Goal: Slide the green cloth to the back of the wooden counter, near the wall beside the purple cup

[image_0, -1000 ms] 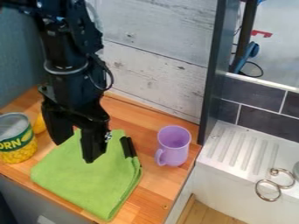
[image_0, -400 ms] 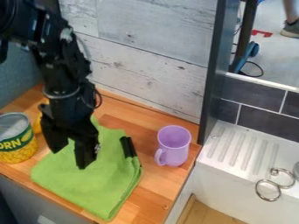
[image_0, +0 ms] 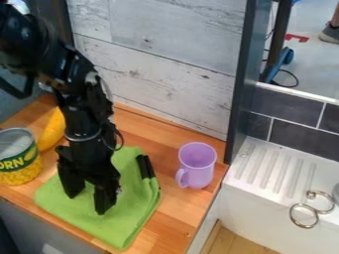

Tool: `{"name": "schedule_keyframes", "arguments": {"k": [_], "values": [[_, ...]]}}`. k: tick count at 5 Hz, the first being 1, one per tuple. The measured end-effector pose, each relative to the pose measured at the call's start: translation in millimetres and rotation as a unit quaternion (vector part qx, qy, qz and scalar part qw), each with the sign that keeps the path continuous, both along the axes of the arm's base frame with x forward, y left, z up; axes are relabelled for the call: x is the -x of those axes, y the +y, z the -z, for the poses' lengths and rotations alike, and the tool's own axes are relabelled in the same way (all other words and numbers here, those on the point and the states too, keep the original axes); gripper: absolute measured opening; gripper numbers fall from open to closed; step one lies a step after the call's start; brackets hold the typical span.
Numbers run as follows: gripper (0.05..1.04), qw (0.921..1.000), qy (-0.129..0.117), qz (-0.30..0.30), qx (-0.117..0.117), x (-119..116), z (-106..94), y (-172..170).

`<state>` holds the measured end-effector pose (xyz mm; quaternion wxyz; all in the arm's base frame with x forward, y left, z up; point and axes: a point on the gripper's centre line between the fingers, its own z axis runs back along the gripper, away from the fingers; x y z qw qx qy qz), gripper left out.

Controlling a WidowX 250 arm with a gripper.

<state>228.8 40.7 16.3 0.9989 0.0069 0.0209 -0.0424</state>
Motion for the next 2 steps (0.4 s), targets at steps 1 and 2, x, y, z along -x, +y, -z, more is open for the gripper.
{"name": "schedule_keyframes", "arguments": {"k": [1, 2], "values": [[1.0, 0.9999, 0.004, -0.012, 0.0, -5.9, 11.7, -1.4], [1.001, 0.9994, -0.009, -0.034, -0.001, -32.3, 13.5, 2.6]]}}
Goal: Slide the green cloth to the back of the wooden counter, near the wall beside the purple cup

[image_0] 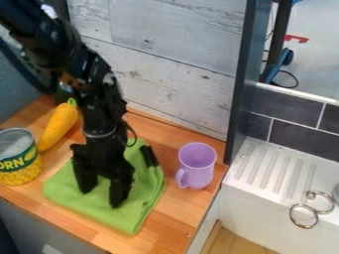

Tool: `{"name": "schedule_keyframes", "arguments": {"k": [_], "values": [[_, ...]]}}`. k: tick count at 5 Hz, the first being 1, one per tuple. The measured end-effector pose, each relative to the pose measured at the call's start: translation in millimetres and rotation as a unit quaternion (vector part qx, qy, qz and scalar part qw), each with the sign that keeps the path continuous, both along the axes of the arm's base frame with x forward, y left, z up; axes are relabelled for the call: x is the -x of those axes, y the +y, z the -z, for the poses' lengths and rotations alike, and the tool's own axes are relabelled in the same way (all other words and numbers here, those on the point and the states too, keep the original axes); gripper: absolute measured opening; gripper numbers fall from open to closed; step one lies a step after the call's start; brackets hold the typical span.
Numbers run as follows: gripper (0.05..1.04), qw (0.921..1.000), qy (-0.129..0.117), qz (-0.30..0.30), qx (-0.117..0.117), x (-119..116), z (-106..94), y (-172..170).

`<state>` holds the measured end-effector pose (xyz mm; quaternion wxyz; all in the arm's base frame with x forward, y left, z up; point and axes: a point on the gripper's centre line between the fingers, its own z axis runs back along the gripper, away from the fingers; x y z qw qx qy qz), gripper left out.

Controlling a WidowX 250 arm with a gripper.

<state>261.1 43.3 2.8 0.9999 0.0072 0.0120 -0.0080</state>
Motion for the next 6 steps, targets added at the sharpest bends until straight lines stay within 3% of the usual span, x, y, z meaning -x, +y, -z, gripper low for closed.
{"name": "schedule_keyframes", "arguments": {"k": [2, 3, 5, 6], "values": [[1.001, 0.9985, -0.033, -0.043, -0.004, -73.5, 0.3, 10.7], [1.0, 0.9975, -0.041, -0.058, -0.005, -89.3, -0.6, 12.6], [1.001, 0.9979, -0.019, -0.053, -0.03, -75.6, -4.2, 7.8], [1.0, 0.9986, 0.003, -0.046, -0.027, -62.7, -7.5, 6.3]]}}
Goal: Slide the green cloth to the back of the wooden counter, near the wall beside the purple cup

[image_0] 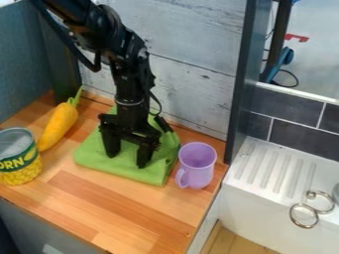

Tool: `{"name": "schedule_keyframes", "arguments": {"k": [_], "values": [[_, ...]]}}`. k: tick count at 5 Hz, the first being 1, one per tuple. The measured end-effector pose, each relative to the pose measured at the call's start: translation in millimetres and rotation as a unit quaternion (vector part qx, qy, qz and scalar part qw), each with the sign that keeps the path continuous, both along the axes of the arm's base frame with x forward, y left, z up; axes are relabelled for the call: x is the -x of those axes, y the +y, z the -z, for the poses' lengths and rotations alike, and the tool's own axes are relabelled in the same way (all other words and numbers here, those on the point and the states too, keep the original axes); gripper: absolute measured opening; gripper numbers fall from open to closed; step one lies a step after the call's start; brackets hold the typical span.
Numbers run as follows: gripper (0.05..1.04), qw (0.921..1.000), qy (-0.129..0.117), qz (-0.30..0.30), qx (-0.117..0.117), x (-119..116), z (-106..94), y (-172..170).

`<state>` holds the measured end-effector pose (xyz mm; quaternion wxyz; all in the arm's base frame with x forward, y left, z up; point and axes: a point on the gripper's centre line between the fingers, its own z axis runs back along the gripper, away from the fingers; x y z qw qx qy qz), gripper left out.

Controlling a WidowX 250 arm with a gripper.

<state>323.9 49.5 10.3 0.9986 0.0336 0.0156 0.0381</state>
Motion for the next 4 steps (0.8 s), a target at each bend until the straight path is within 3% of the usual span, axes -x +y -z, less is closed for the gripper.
{"name": "schedule_keyframes", "arguments": {"k": [1, 2, 3, 4], "values": [[1.0, 0.9999, 0.003, 0.01, 0.009, -1.0, -15.1, 2.1], [1.0, 0.9997, -0.016, 0.015, -0.013, 15.2, -58.0, 10.3], [1.0, 0.9989, -0.028, 0.03, -0.019, 55.7, -94.5, 7.8], [1.0, 0.9992, 0.005, 0.04, -0.007, 83.1, -100.1, 10.0]]}}
